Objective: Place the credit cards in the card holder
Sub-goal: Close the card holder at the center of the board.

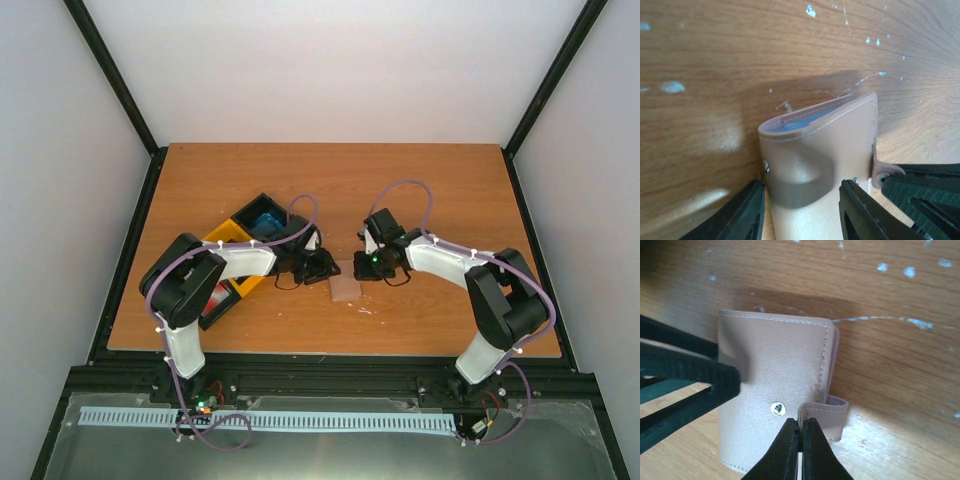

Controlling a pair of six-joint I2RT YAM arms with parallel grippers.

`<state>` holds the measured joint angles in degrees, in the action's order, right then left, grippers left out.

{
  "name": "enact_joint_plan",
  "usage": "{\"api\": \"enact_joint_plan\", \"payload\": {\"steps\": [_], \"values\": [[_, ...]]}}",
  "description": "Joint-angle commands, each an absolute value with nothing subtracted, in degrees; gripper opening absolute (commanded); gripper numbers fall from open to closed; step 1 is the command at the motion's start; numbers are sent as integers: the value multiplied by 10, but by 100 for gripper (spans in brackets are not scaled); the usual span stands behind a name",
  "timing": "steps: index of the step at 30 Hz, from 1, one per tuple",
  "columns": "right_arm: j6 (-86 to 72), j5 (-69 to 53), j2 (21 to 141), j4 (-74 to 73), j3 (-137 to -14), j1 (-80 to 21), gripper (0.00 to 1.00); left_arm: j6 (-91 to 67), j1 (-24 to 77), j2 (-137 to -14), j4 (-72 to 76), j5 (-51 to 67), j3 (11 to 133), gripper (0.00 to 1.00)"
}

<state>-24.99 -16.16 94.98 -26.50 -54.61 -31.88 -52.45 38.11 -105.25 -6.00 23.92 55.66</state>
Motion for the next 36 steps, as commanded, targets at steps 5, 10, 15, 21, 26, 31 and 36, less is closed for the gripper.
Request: {"api": "enact_joint_plan", "payload": {"steps": [5,10,15,21,26,31,36], "values": [[-198,-239,948,-257,-572,-313,3,-506,384,-1075,-35,211,532,40],[-178,-203,965,-289,-584,-313,4,-506,384,-1068,-34,201,519,39],[-169,-168,968,-306,-588,-315,5,-506,384,-1072,-30,207,522,39],[-170,-159,974,-299,-588,-321,15,-506,384,-1074,-22,219,518,38],[-179,-183,968,-285,-589,-321,17,-507,384,-1076,-20,224,521,36],[-186,-183,961,-281,-587,-321,20,-504,384,-1079,-22,226,525,36],[-189,-179,955,-284,-587,-321,23,-505,384,-1082,-22,228,528,36]]}}
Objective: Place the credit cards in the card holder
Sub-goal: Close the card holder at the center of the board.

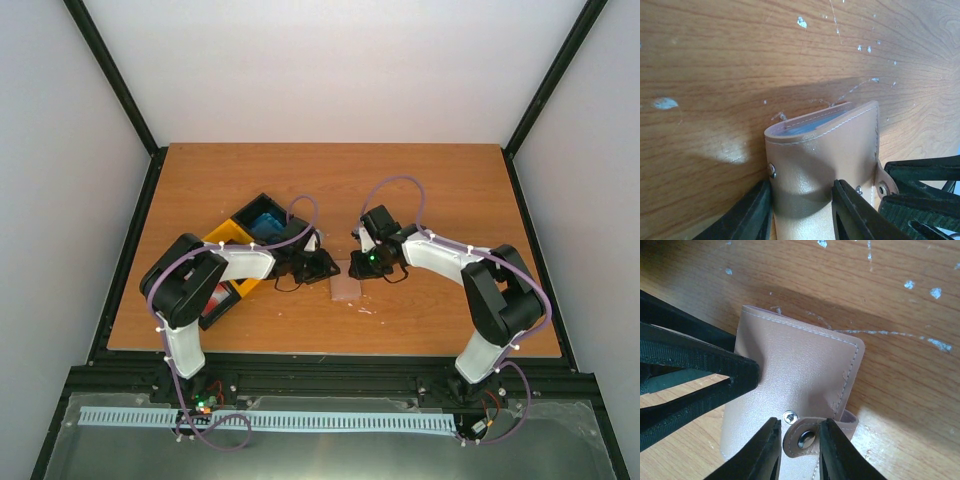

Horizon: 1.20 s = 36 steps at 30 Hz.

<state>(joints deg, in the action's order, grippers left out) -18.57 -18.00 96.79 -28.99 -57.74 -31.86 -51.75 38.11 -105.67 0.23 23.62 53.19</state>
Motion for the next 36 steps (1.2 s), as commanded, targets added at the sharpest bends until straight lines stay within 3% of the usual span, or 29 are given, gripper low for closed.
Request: {"api": "enact_joint_plan", "payload": {"steps": [1,9,36], "values": [[-190,-179,954,-284,-587,-321,22,-506,384,-1082,-21,228,527,36],[-195,-184,953,-277,-579,-321,3,-507,384,-1087,-17,231,527,36],[-192,-179,996,-293,-592,-335,3,-504,385,-1099,-21,231,528,34]]}}
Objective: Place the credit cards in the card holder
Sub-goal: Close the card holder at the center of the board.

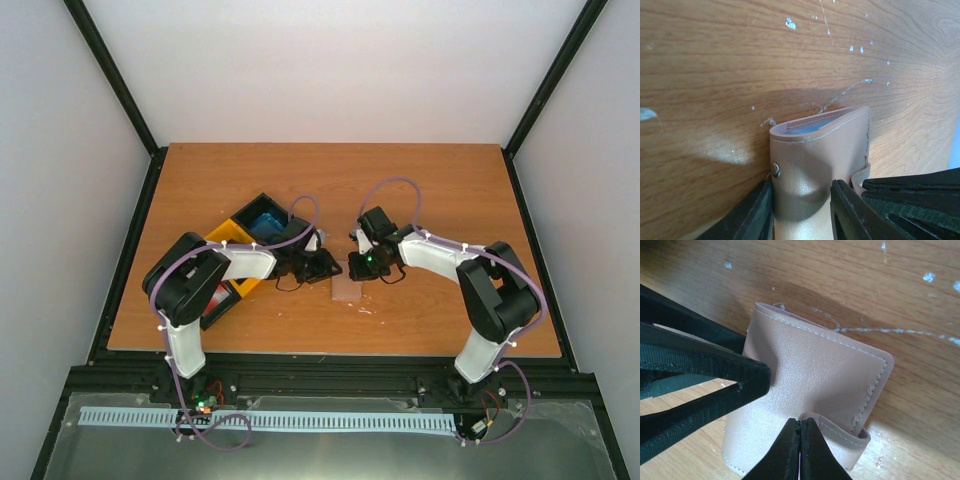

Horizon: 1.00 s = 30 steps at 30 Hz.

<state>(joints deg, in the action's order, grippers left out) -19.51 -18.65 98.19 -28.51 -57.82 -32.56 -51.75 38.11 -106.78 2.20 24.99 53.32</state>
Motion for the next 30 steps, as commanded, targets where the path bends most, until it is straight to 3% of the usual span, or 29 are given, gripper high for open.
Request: {"api": "enact_joint_plan", "payload": {"steps": [1,30], "values": [[-193,-179,998,-293,-592,-336,3,-504,385,-1099,-21,231,528,34],[-204,-167,1048,-323,-594,-363,3,-511,395,-1121,-19,228,527,29]]}}
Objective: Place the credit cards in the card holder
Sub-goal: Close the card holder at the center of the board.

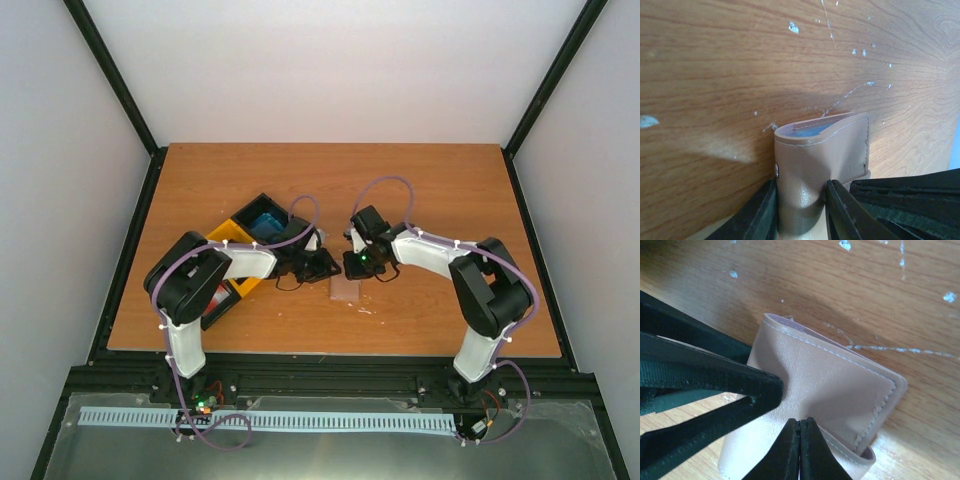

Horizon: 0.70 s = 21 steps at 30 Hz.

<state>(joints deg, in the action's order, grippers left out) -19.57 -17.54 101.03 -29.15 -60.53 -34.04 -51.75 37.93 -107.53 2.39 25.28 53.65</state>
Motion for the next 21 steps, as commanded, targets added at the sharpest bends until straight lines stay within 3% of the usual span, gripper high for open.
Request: {"api": "enact_joint_plan", "payload": {"steps": [1,14,21], "values": [[-206,-163,1049,-323,-593,-365,3,-514,395,-1122,-18,226,526,29],[-232,-107,1004,-297,-561,-378,3,-523,395,-1115,-25,211,523,27],[-244,-137,988,-247,-537,-378,3,-522,396,-1098,-29,218,521,29]]}}
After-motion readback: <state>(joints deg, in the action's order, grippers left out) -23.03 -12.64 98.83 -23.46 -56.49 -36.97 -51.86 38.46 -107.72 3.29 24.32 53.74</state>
